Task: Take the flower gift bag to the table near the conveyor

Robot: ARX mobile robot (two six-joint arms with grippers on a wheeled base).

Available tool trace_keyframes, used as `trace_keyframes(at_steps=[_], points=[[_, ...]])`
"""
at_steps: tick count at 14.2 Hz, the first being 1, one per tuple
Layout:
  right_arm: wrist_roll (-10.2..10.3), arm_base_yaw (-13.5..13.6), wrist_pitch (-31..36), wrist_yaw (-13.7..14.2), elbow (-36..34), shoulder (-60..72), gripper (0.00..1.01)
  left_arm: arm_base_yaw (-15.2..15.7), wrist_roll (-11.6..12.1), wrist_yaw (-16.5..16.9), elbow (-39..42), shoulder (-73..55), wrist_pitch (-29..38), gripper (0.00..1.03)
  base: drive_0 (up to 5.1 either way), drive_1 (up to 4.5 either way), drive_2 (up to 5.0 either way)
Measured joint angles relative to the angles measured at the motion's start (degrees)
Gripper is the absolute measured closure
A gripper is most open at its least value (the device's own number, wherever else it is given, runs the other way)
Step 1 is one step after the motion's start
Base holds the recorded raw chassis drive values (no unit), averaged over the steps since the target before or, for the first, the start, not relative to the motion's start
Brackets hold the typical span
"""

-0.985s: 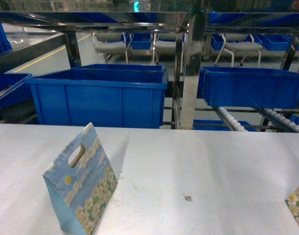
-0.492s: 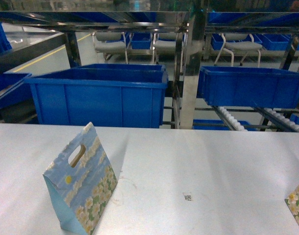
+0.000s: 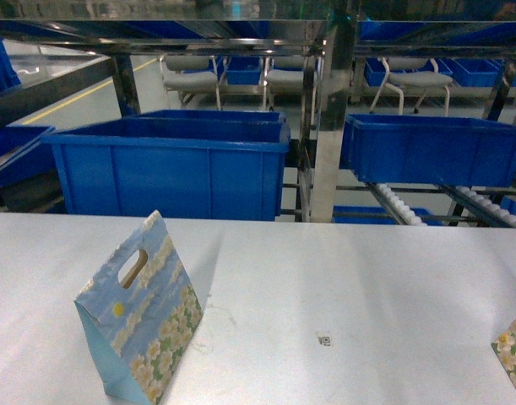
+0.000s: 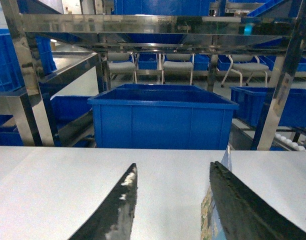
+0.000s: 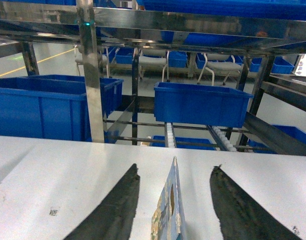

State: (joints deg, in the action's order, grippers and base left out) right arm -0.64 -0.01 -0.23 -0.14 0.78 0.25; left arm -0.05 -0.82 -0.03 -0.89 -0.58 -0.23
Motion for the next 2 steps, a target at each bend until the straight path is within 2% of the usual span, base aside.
trace_keyframes(at_steps=[2], points=[[0.0, 0.0, 0.02, -0.02, 0.0, 0.0, 0.53, 0.0, 0.0, 0.02, 0.0, 0.0, 0.0, 0.5, 0.0, 0.0, 0.0]])
